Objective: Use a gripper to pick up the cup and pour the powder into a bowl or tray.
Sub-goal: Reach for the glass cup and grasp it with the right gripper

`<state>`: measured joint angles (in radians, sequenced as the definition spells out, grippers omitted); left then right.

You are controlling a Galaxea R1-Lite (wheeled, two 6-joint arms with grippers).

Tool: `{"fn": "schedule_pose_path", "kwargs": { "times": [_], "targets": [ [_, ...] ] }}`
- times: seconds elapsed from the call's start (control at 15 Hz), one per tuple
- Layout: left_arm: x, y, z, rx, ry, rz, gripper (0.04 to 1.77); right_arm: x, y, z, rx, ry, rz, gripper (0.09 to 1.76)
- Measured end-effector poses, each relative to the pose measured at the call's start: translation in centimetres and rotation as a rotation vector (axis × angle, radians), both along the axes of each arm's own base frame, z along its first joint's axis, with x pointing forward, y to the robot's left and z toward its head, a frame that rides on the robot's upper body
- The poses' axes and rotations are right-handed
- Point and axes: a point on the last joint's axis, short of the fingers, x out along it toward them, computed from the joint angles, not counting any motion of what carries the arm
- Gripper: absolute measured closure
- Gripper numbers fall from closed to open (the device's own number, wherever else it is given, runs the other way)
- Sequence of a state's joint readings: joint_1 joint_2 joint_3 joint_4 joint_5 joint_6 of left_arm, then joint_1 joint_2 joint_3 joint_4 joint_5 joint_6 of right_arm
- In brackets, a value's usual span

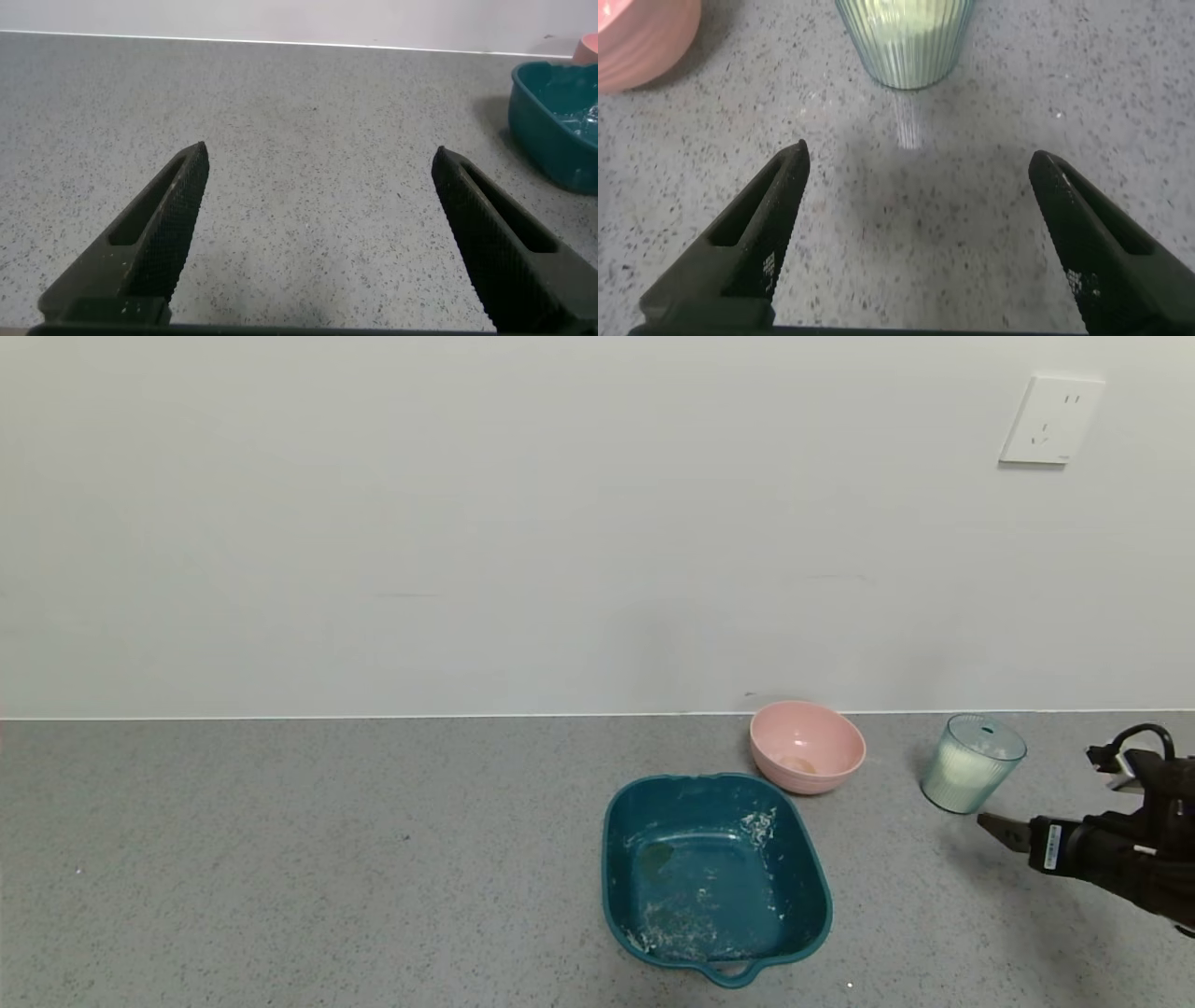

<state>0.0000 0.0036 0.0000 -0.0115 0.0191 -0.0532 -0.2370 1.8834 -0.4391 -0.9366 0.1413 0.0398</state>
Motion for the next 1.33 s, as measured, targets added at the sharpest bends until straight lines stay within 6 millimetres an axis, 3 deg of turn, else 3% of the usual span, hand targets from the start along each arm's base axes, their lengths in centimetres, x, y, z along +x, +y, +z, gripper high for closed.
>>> {"fn": "schedule_pose_path", "kwargs": {
  "times": [0.47, 1.33],
  "targets": [
    [0.0, 0.0, 0.0, 0.0, 0.0, 0.0, 0.09, 2.9, -0.4, -1.4, -0.009, -0.047, 0.009, 0.14],
    [0.0, 0.0, 0.0, 0.0, 0.0, 0.0, 0.09, 7.6, -0.5, -1.3, -0.025, -0.123, 0.037, 0.14]
  ]
}}
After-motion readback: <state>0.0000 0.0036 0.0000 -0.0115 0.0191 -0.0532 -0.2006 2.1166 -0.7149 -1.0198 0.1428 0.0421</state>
